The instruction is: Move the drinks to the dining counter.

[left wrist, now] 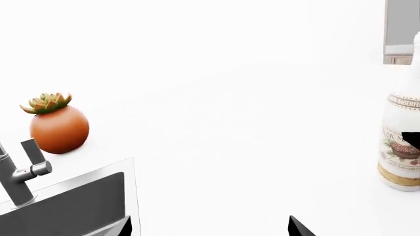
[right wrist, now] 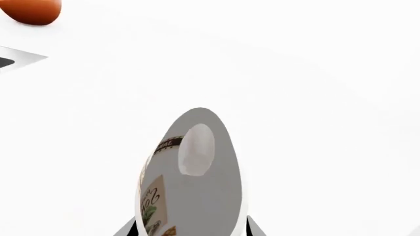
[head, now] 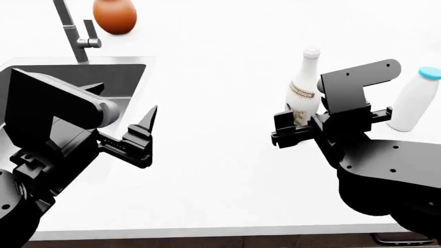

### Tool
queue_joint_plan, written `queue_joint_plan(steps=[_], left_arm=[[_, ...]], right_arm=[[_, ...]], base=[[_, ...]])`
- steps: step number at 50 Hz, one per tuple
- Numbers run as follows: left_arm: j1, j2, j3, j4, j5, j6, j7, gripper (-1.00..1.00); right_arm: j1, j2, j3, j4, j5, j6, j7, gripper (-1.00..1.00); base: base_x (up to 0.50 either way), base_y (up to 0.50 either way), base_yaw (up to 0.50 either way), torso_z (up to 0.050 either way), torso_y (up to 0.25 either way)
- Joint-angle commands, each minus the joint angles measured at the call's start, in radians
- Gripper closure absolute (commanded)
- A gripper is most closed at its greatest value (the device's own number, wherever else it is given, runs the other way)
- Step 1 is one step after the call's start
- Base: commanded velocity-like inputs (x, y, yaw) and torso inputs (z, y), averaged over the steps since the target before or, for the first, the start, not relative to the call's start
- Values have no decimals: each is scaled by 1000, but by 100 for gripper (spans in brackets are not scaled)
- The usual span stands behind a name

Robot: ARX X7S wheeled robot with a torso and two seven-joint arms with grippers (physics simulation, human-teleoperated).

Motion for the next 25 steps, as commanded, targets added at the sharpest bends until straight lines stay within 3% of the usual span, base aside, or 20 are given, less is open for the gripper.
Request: queue_joint_plan(steps=[1, 15, 16, 25], left_arm=[[-9, 2, 4, -4, 0, -4, 1, -100], [0, 2, 7, -2, 7, 1, 1, -100], [-2, 4, 9, -3, 7, 0, 1, -100], [-6, 7, 11, -5, 7, -1, 3, -100]], right_arm=[[-5, -3, -2, 27, -42, 9, -21, 100], [-5, 4, -1, 15, -34, 13, -18, 100], [-2, 5, -4, 6, -37, 17, -19, -100], [1, 8, 2, -3, -29, 14, -19, -100]], base=[[0, 0, 0, 0, 0], [3, -2, 0, 0, 0], [-19, -50, 0, 0, 0], [0, 0, 0, 0, 0]])
